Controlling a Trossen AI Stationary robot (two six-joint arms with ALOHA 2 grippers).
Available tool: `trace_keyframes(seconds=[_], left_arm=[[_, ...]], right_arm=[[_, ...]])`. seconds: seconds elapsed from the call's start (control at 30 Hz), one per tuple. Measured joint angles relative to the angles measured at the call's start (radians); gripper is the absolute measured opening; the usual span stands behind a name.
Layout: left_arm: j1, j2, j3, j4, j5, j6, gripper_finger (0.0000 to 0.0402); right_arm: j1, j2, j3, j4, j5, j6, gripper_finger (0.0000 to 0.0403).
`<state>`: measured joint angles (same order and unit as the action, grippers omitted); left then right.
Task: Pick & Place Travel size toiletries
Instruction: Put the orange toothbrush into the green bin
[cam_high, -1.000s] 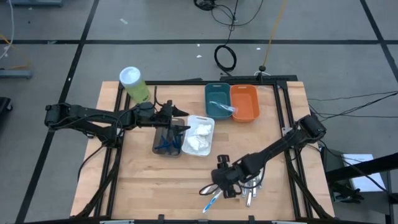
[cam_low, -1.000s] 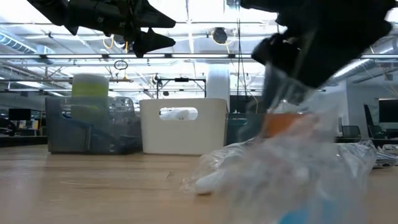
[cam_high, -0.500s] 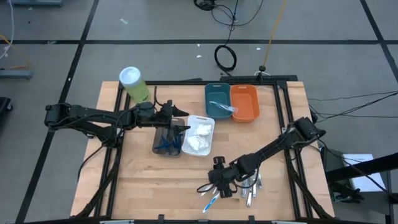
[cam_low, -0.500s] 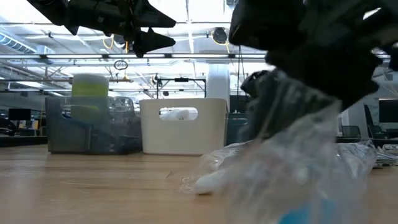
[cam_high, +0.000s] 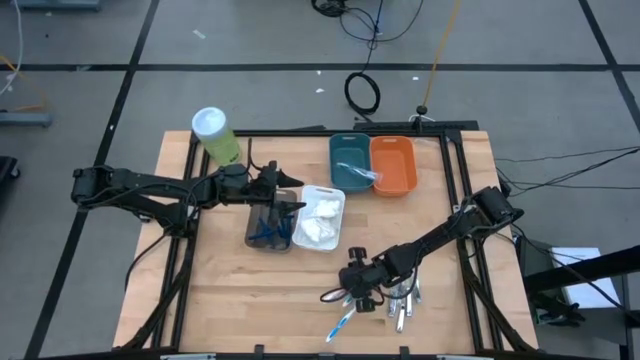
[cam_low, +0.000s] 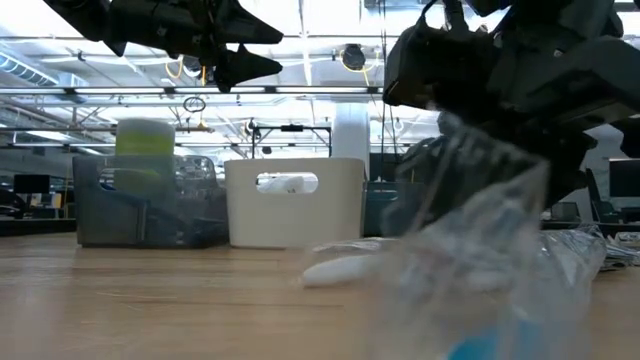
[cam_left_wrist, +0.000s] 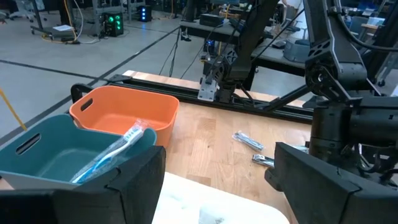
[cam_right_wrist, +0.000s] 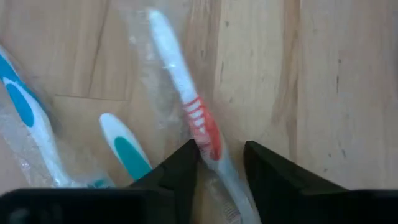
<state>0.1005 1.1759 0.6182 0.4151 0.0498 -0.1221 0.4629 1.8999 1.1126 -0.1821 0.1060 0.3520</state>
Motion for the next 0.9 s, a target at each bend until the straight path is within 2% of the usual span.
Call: trace_keyframes(seconds=[0.27, 0.37, 0.53, 0.7, 0.8, 0.9], left_arm=[[0.0, 0.0, 0.0, 0.0, 0.0, 0.012, 0.0296], [0.0, 0.0, 0.0, 0.0, 0.0, 0.02, 0.0296], [0.0, 0.0, 0.0, 0.0, 0.0, 0.023, 0.0296], [0.0, 0.0, 0.0, 0.0, 0.0, 0.089, 0.0296], [-0.006, 0.005, 0.0, 0.003, 0.0, 0.149, 0.0296], [-0.023, 0.022, 0.0, 0.008, -0.002, 0.207, 0.0296]], right_arm=[[-0.008, -0.048, -0.005, -0.027, -0.012, -0.031, 0.0015], [-0.014, -0.114, -0.005, -0.029, 0.002, -0.031, 0.0016], [-0.016, -0.255, -0.004, -0.028, 0.096, -0.061, 0.0009], [-0.003, -0.399, -0.038, 0.004, 0.341, -0.137, 0.0008], [-0.004, -0.456, -0.132, 0.163, 0.477, -0.215, 0.0008], [-0.026, -0.485, -0.272, 0.478, 0.531, -0.322, 0.0008]])
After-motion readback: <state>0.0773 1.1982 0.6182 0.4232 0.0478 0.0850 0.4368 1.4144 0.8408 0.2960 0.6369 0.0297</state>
